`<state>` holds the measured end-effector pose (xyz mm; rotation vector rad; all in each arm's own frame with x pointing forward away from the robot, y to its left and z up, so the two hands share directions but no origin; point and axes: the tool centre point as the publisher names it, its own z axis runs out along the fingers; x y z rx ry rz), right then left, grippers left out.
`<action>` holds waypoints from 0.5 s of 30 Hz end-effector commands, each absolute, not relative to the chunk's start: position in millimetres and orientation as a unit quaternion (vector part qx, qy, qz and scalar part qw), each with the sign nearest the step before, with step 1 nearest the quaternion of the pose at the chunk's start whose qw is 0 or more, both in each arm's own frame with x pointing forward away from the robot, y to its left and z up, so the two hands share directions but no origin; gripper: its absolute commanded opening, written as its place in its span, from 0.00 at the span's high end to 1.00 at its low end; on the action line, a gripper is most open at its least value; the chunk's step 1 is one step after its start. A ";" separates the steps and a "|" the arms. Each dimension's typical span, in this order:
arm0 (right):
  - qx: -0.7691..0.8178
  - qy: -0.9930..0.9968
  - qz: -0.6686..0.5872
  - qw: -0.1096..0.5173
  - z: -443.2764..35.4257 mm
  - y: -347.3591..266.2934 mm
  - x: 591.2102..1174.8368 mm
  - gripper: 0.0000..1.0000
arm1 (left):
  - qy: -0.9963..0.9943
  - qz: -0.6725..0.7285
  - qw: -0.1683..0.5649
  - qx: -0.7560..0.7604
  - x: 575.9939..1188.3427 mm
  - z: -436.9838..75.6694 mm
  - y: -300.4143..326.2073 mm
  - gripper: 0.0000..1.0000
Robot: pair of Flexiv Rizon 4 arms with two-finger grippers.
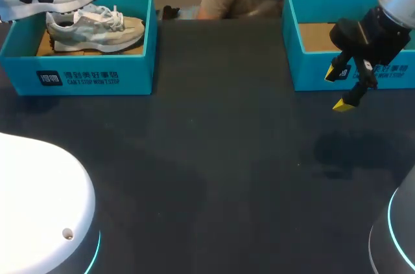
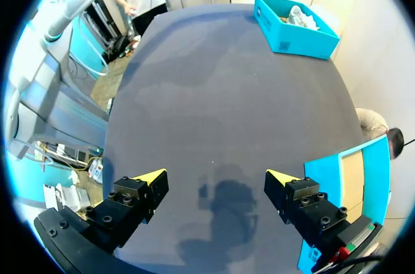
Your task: Take the shoe out of the shoebox, open the shoe tongue, remove and reinsert the insole, then place the shoe into the shoebox
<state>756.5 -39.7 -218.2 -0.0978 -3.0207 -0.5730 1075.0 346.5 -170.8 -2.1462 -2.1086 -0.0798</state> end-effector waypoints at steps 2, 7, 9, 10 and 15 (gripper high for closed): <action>-0.032 -0.982 -0.185 0.033 -218.9 -39.6 756.6 0.00 | -0.697 -0.045 0.059 -0.713 1056.5 -167.2 339.9 1.00; -0.032 -0.982 -0.185 0.033 -218.9 -39.6 756.6 0.00 | -0.705 -0.070 0.048 -0.704 1024.8 -154.2 329.2 1.00; -0.032 -0.982 -0.185 0.033 -218.9 -39.6 756.6 0.00 | -0.709 -0.077 0.056 -0.698 1020.0 -151.8 325.5 1.00; -0.032 -0.982 -0.185 0.033 -218.9 -39.6 756.6 0.00 | -0.704 -0.076 0.053 -0.705 1015.1 -150.4 322.4 1.00; -0.032 -0.982 -0.185 0.033 -218.9 -39.6 756.6 0.00 | -0.705 -0.076 0.063 -0.702 1002.1 -147.0 307.0 1.00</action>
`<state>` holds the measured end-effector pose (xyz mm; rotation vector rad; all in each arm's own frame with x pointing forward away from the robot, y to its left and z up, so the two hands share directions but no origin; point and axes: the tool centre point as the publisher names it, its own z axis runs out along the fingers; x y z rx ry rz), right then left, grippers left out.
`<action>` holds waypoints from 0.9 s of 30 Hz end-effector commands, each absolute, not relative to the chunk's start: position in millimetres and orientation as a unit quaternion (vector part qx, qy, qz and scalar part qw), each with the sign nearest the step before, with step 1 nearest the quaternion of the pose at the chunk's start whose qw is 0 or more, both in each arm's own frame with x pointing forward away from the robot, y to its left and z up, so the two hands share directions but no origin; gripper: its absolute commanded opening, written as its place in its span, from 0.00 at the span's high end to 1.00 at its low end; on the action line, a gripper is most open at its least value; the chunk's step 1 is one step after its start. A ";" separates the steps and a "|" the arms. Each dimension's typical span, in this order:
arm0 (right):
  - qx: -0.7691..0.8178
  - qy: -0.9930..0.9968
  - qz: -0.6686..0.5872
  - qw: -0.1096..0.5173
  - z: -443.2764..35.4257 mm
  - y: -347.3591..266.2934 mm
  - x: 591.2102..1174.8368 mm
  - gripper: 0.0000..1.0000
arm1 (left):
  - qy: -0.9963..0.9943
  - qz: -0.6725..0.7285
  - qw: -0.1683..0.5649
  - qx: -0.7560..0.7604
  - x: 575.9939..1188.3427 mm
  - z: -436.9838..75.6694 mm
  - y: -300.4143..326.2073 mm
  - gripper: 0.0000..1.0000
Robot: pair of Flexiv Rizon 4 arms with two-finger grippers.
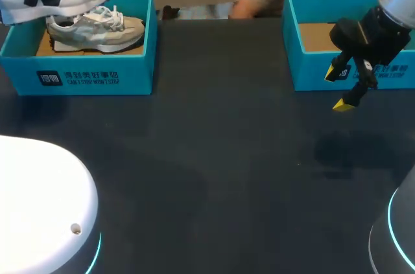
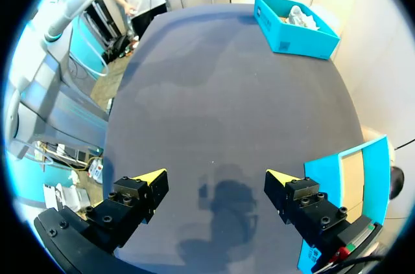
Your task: Take the shoe out of the shoebox, open the shoe tongue, remove and reinsert the insole, then place the shoe into the shoebox
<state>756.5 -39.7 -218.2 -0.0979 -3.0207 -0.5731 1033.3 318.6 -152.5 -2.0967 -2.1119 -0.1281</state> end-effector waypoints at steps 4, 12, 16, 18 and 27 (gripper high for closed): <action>-0.032 -0.982 -0.185 0.033 -218.9 -39.6 756.6 0.00 | -0.708 -0.086 0.067 -0.697 992.7 -147.7 289.6 1.00; -0.032 -0.982 -0.185 0.033 -218.9 -39.6 756.6 0.00 | -0.697 -0.082 0.060 -0.710 967.7 -144.4 250.8 1.00; -0.032 -0.982 -0.185 0.033 -218.9 -39.6 756.6 0.00 | -0.693 -0.080 0.061 -0.714 956.6 -144.8 229.8 1.00; -0.032 -0.982 -0.185 0.033 -218.9 -39.6 756.6 0.00 | -0.693 -0.082 0.062 -0.713 947.1 -144.6 216.4 1.00; -0.032 -0.982 -0.185 0.033 -218.9 -39.6 756.6 0.00 | -0.700 -0.094 0.057 -0.705 909.6 -136.6 169.9 1.00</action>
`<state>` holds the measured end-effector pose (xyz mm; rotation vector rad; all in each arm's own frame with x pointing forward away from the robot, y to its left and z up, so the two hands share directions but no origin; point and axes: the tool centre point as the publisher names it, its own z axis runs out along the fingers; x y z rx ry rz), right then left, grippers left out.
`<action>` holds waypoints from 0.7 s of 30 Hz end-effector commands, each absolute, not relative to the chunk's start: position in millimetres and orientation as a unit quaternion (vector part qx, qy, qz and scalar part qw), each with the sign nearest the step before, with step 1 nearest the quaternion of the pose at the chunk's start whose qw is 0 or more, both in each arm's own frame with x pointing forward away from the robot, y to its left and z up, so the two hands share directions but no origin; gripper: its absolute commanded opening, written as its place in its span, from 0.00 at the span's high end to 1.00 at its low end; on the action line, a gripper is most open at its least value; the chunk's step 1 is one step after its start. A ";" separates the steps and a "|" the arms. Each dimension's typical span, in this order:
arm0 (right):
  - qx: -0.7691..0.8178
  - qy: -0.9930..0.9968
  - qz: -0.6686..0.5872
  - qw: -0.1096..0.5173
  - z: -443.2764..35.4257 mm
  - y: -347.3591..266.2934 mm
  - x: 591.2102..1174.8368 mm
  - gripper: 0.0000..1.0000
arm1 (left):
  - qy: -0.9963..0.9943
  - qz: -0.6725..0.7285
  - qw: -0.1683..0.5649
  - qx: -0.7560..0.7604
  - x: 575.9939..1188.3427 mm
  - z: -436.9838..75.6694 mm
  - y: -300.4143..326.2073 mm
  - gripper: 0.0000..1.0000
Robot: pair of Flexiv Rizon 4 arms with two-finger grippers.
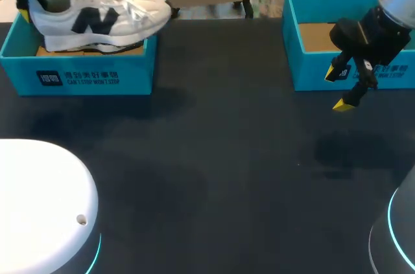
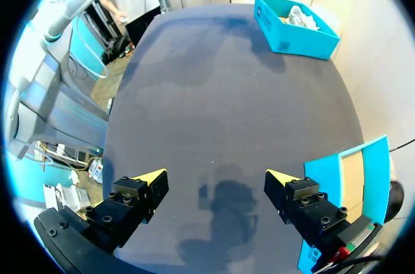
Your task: Take the shoe out of the shoebox, open the shoe tongue, remove and reinsert the insole, then place the shoe into the shoebox
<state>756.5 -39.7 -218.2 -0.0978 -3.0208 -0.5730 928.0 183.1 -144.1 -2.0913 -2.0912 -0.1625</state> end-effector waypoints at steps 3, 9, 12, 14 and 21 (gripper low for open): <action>-0.032 -0.982 -0.185 0.033 -218.9 -39.6 756.6 0.00 | -0.702 -0.091 0.056 -0.704 900.6 -135.2 154.6 1.00; -0.032 -0.982 -0.185 0.033 -218.9 -39.6 756.6 0.00 | -0.701 -0.092 0.058 -0.705 878.6 -134.0 125.1 1.00; -0.032 -0.982 -0.185 0.033 -218.9 -39.6 756.6 0.00 | -0.701 -0.091 0.056 -0.705 867.5 -133.0 109.8 1.00; -0.032 -0.982 -0.185 0.033 -218.9 -39.6 756.6 0.00 | -0.700 -0.089 0.054 -0.706 860.8 -132.3 99.3 1.00; -0.032 -0.982 -0.185 0.033 -218.9 -39.6 756.6 0.00 | -0.698 -0.082 0.050 -0.710 841.4 -130.8 62.8 1.00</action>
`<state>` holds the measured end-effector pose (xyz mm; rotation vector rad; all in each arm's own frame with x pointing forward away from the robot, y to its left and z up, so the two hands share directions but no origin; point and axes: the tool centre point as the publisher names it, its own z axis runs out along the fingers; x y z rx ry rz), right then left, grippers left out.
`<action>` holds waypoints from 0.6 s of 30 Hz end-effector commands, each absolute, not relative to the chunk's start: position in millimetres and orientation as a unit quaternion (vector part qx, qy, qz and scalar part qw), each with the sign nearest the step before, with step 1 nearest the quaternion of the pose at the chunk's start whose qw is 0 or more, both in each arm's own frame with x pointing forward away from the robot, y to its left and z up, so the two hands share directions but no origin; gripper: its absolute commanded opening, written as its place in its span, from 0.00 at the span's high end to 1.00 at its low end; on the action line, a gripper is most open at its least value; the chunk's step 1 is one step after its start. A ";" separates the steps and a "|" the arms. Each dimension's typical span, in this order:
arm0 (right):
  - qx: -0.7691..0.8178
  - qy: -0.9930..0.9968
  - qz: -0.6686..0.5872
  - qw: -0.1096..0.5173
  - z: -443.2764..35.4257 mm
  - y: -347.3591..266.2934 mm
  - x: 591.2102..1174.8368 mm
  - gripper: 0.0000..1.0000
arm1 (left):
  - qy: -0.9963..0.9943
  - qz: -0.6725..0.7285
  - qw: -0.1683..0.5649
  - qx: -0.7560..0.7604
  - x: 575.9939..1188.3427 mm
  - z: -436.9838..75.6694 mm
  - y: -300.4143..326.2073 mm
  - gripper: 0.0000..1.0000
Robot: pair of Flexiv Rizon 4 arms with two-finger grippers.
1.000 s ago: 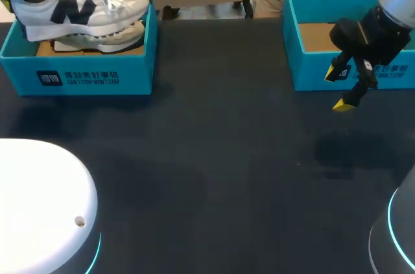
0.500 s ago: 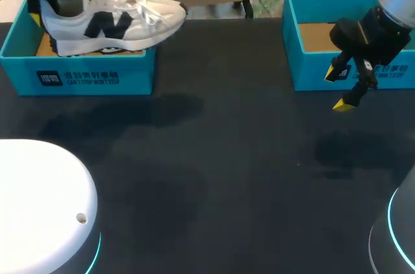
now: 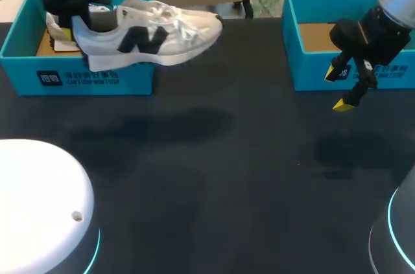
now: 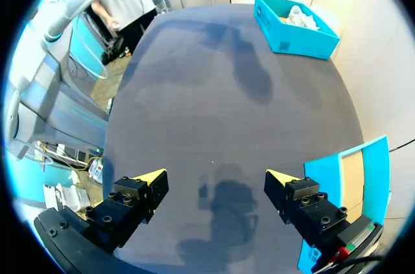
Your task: Take the shoe out of the shoebox, open the shoe tongue, remove and reinsert the insole, then place the shoe into the shoebox
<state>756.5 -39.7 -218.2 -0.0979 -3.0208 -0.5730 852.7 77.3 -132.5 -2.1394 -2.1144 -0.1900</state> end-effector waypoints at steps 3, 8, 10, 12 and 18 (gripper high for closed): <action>-0.032 -0.982 -0.185 0.033 -218.9 -39.6 756.6 0.00 | -0.693 -0.079 0.052 -0.715 830.7 -130.1 46.9 1.00; -0.032 -0.982 -0.185 0.033 -218.9 -39.6 756.6 0.00 | -0.685 -0.074 0.053 -0.723 810.5 -133.5 22.7 1.00; -0.032 -0.982 -0.185 0.033 -218.9 -39.6 756.6 0.00 | -0.682 -0.077 0.055 -0.725 799.3 -135.6 14.5 1.00; -0.032 -0.982 -0.185 0.033 -218.9 -39.6 756.6 0.00 | -0.680 -0.076 0.056 -0.727 793.5 -138.2 6.8 1.00; -0.032 -0.982 -0.185 0.033 -218.9 -39.6 756.6 0.00 | -0.676 -0.077 0.058 -0.731 774.5 -149.0 -17.9 1.00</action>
